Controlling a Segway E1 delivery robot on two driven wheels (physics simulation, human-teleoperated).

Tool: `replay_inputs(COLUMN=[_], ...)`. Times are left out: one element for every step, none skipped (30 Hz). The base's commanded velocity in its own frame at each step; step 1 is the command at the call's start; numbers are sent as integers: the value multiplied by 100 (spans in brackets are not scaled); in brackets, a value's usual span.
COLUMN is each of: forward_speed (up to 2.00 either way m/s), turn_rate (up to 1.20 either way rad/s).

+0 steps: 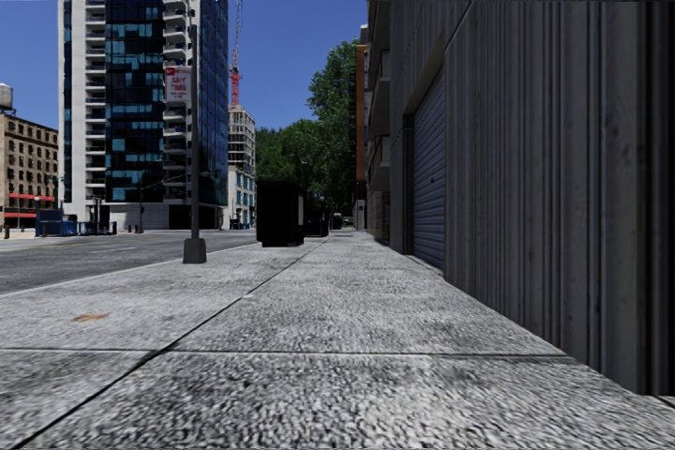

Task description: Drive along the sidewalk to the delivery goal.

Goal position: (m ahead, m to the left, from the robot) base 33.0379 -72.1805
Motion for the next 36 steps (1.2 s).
replay_inputs(forward_speed=[200,200,200,200,200,200,200,200,200,200,200,200,200,200,200,200,200,200,200,200,200,200,200,200,200,200,200,200,200,200,200,200,200,200,200,200], turn_rate=[0,0,0,0,0,0,0,0,0,0,0,0,0,0,0,0,0,0,0,0,0,0,0,0,0,0,0,0,0,0,0,0,0,0,0,0])
